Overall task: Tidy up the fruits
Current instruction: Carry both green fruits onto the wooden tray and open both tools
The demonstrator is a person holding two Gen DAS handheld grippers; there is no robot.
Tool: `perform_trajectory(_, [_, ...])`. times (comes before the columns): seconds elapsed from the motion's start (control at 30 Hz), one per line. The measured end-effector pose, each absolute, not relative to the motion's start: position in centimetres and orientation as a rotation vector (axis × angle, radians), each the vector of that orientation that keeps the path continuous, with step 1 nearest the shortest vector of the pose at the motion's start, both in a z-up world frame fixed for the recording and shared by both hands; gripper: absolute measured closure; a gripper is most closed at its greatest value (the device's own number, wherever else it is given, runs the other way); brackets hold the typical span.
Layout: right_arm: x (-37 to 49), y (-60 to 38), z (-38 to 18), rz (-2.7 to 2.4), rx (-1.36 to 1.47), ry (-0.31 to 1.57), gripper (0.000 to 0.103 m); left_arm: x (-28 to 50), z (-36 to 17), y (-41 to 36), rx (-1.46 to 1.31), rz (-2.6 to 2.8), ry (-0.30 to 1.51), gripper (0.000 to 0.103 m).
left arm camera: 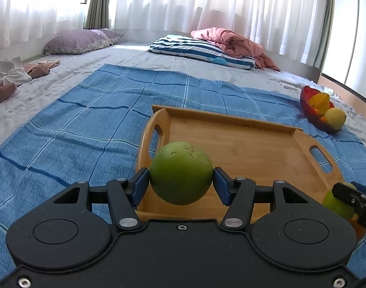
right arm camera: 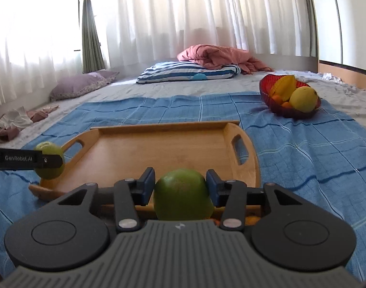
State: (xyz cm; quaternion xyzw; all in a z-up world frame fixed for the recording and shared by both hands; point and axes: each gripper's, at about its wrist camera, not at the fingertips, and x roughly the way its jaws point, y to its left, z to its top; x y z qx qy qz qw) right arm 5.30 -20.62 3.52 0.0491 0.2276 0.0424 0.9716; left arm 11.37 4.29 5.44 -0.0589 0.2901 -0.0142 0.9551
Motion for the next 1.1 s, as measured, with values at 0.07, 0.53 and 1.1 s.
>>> perform_trajectory(0.07, [5.8,-21.1,3.7,0.085,0.127,0.470,0.054,11.8,5.4,4.3,-0.119,-0.023,0.596,0.047])
perform_trajectory(0.53, [11.3,-24.3,3.1,0.030,0.257,0.546,0.054,13.7,4.0,3.7,-0.103,-0.021,0.643,0.047])
perform_trajectory(1.1, [10.8,-23.9,2.4,0.037,0.242,0.547,0.053,13.9,3.1,3.1,-0.088,-0.025,0.656,0.047])
